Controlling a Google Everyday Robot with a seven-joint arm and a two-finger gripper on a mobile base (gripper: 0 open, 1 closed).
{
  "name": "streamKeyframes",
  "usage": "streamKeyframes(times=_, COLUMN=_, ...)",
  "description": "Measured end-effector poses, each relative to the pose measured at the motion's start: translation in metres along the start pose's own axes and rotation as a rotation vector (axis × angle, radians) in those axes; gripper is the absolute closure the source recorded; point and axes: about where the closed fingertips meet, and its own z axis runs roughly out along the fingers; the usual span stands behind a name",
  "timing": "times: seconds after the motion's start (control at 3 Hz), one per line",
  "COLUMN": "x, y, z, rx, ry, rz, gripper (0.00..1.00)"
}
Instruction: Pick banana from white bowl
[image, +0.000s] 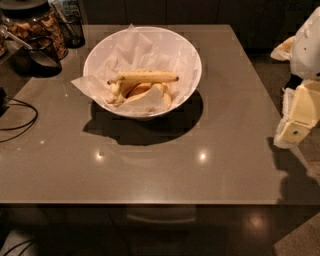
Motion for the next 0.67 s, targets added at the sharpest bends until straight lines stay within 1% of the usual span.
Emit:
streamKeyframes(times=0.33, x=0.0, y=0.0, z=0.0, rx=0.0, ry=0.0, rz=0.0, gripper=0.0)
streamKeyframes(times=0.67, x=-0.017, y=-0.014, z=-0.004, rx=-0.01, ry=0.025, rz=-0.034, gripper=0.0)
